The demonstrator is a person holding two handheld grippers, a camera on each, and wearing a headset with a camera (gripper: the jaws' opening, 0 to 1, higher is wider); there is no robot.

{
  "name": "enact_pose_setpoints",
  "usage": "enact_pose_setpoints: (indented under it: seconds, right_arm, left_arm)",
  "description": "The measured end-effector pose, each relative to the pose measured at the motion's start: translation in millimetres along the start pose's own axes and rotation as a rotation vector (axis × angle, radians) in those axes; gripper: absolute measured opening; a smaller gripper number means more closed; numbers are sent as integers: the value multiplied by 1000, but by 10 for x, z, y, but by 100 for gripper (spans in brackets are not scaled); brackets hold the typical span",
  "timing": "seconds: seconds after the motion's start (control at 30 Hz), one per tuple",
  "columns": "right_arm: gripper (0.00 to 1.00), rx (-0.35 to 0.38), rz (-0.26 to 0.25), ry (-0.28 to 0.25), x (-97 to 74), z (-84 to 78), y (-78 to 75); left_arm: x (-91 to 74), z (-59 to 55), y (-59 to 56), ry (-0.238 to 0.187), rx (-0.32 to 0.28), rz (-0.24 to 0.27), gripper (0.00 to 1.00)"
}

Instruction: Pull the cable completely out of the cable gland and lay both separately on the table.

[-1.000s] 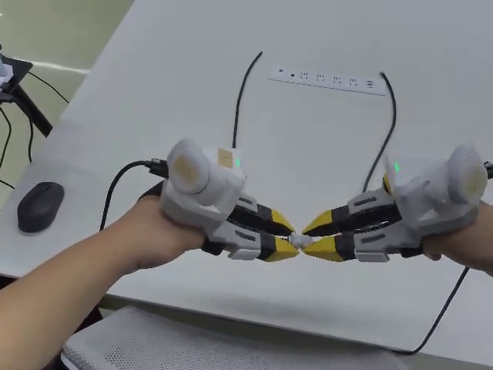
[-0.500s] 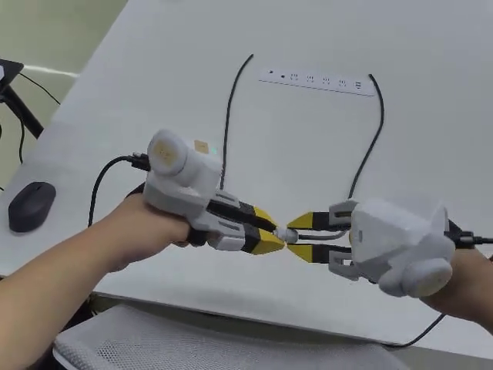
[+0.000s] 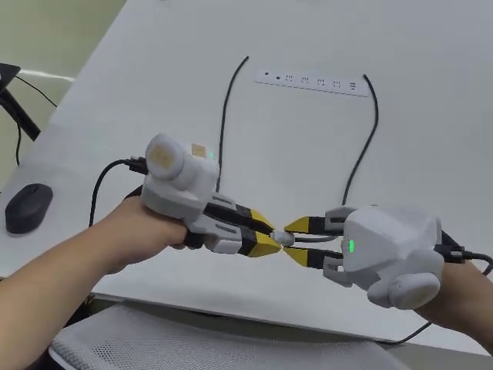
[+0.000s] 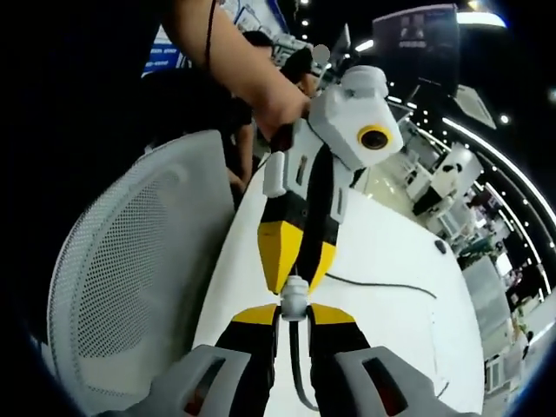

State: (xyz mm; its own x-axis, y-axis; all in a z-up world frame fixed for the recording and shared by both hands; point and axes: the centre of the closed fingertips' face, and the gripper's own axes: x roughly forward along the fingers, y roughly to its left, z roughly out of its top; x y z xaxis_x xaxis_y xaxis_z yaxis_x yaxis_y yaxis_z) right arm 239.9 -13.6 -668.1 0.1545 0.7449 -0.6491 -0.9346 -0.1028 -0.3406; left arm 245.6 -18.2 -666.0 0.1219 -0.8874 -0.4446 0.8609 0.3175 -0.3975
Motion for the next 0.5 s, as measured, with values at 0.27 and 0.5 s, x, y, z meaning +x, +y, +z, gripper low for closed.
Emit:
enact_pose_setpoints:
  seconds: [0.27, 0.5]
  right_arm:
    - [19, 579, 205, -180, -101, 51, -46]
    - [23, 750, 357, -218, -79, -39, -15]
  left_arm:
    - [-63, 16, -6, 10, 164, 35, 15]
    - [-76, 10, -40, 26, 228, 42, 15]
